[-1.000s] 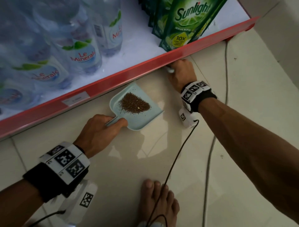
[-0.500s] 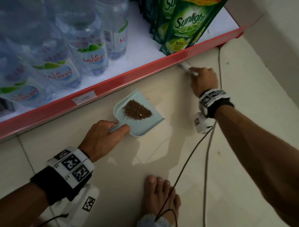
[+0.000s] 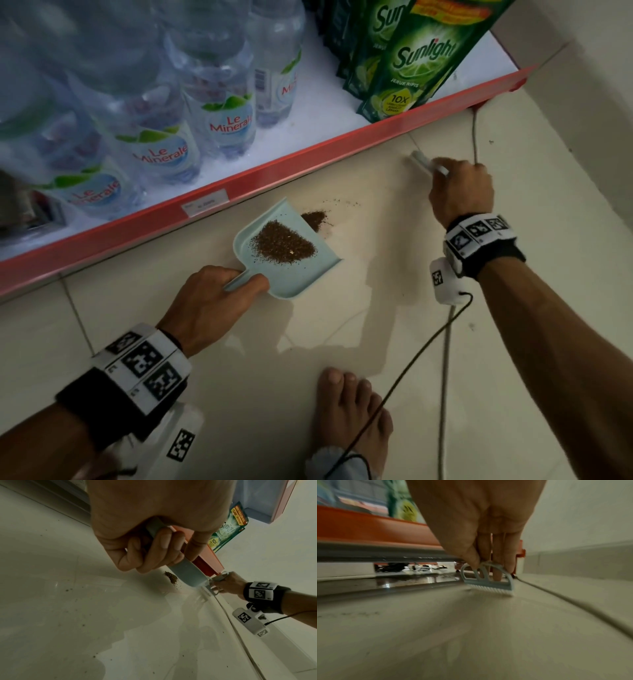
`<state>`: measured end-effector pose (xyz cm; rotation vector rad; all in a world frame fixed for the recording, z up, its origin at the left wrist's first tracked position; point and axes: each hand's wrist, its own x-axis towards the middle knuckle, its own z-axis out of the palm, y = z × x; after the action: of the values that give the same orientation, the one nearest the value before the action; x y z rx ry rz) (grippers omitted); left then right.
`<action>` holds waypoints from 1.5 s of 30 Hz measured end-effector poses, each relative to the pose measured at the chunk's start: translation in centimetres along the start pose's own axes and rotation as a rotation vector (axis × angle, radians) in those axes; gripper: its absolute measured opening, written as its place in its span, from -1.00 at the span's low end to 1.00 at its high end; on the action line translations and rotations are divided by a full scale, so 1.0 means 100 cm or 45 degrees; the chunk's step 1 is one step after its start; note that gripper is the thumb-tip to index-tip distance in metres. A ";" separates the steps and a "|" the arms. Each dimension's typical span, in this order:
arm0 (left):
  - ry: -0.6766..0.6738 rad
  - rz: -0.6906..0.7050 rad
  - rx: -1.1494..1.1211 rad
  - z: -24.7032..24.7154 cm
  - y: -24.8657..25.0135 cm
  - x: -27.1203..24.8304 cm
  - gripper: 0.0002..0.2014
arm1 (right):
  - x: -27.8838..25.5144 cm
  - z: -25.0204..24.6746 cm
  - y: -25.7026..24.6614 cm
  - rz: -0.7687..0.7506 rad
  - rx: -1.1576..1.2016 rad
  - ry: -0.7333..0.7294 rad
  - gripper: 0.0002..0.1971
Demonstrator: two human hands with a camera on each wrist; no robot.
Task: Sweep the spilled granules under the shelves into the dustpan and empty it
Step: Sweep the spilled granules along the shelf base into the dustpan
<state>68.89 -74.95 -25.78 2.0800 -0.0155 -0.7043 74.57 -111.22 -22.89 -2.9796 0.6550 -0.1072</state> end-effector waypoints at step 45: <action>0.027 -0.043 -0.052 -0.017 -0.022 -0.027 -0.59 | -0.093 0.003 -0.105 -0.718 0.261 -0.318 -0.69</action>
<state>66.95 -71.68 -25.48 2.0532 0.0460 -0.6974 70.54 -97.74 -22.58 -2.8143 -0.2171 0.1508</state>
